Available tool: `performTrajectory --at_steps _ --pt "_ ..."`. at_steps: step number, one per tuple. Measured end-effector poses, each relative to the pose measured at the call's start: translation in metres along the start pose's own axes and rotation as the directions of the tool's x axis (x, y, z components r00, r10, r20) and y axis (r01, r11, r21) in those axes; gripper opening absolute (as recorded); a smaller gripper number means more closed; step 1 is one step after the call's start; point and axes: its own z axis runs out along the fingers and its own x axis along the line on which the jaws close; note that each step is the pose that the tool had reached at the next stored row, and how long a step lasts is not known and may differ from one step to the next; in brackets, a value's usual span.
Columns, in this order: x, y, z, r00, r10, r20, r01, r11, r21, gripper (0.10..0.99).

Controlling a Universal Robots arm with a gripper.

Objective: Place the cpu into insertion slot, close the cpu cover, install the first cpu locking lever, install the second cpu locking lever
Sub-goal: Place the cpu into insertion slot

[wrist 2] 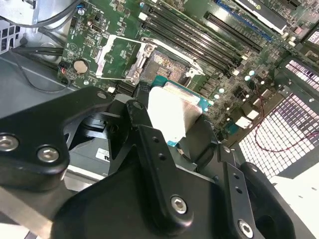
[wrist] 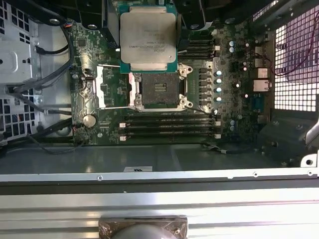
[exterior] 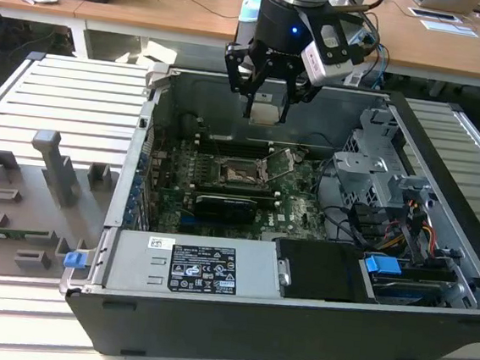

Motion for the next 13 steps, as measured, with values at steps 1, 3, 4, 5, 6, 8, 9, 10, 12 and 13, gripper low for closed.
performTrajectory --at_steps 1,3,4,5,6,8,9,10,12,13 --pt "0.0000 -0.0001 0.0013 1.0000 0.000 0.0000 0.000 1.0000 0.000 0.541" --pt "-0.0001 -0.0004 0.0047 1.0000 0.000 0.0001 0.000 1.0000 0.000 0.541" --pt "-0.0002 -0.0007 0.0077 1.0000 0.000 0.0000 0.000 1.0000 0.000 0.541" --pt "-0.0002 -0.0008 0.0092 1.0000 0.000 0.0000 0.000 1.0000 0.000 0.541" --pt "-0.0002 -0.0010 0.0113 1.0000 0.000 0.0000 0.000 1.0000 0.000 0.541" --pt "-0.0003 -0.0013 0.0144 1.0000 0.000 0.0000 0.000 1.0000 0.000 0.541" --pt "-0.0003 -0.0014 0.0155 1.0000 0.000 0.0000 0.000 1.0000 0.000 0.541" --pt "-0.0003 -0.0014 0.0163 1.0000 0.000 0.0000 0.000 1.0000 0.000 0.541" --pt "-0.0004 -0.0016 0.0180 1.0000 0.000 0.0000 0.000 1.0000 0.000 0.541" --pt "-0.0004 -0.0017 0.0195 1.0000 0.000 0.0000 0.000 1.0000 0.000 0.541"
